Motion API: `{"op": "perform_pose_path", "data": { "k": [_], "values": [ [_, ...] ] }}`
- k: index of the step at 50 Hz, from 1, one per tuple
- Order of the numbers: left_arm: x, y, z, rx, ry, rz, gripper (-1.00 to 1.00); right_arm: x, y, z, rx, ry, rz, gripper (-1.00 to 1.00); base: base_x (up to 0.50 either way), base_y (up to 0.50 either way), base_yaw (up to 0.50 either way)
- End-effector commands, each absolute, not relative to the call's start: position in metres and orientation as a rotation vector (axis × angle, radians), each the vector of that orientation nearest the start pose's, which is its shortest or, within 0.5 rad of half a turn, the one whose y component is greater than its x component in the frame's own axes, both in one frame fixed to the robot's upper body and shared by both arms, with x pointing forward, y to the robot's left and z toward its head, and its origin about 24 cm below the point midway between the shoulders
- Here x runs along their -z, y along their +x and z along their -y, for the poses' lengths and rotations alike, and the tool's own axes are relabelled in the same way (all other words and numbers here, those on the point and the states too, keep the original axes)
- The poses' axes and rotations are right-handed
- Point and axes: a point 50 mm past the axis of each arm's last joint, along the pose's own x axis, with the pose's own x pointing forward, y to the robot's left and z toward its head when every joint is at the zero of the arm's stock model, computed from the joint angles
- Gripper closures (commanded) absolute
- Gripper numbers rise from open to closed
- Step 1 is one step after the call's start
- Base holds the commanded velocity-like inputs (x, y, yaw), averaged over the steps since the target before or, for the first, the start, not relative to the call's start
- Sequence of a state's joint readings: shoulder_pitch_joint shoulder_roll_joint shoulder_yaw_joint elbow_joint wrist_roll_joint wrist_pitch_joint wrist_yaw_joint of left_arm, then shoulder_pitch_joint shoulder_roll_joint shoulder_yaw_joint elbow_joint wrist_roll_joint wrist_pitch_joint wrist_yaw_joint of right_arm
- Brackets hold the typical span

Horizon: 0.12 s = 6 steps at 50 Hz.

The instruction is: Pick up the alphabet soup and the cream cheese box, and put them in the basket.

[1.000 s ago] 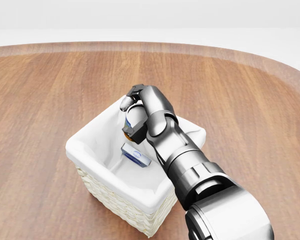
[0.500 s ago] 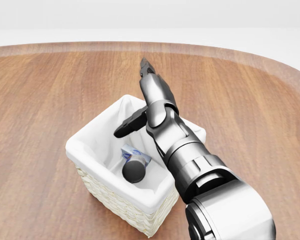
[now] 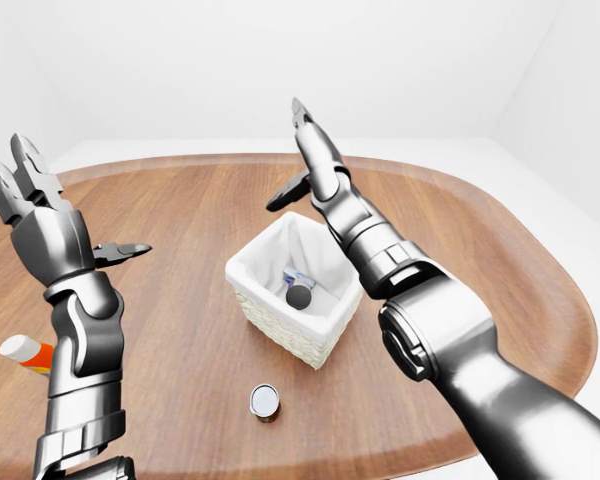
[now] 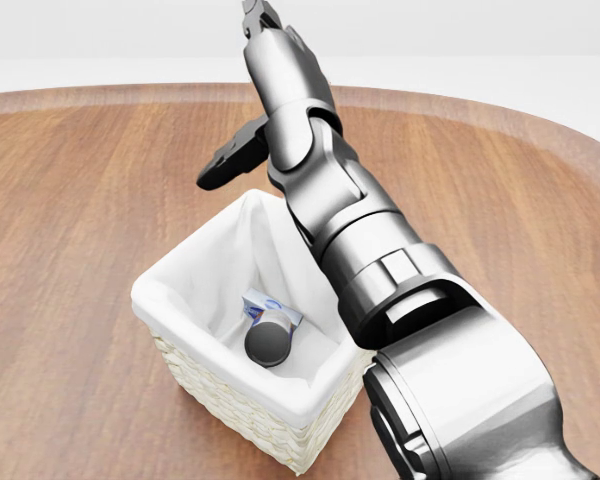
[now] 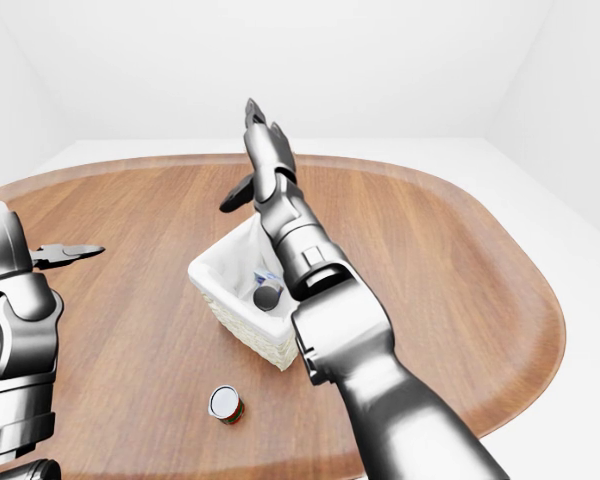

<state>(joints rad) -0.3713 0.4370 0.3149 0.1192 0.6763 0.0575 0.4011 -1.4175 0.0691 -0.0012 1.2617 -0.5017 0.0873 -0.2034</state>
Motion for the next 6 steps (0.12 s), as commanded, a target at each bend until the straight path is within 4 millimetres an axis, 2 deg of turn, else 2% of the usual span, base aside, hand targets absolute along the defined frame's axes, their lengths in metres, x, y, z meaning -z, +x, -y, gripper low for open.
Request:
{"op": "perform_pose_path", "data": {
  "k": [1, 6],
  "values": [
    [-0.176, 0.29, -0.296, -0.802, 0.973, 0.363, -1.0, -0.26, 0.414, 0.014, -0.085, -0.678, 0.289, -1.0, 0.0, 0.0, 0.0],
    [-0.177, 0.29, -0.296, -0.803, 0.973, 0.363, -1.0, -0.247, 0.414, 0.02, -0.061, -0.622, 0.268, -1.0, 0.0, 0.0, 0.0]
  ]
}}
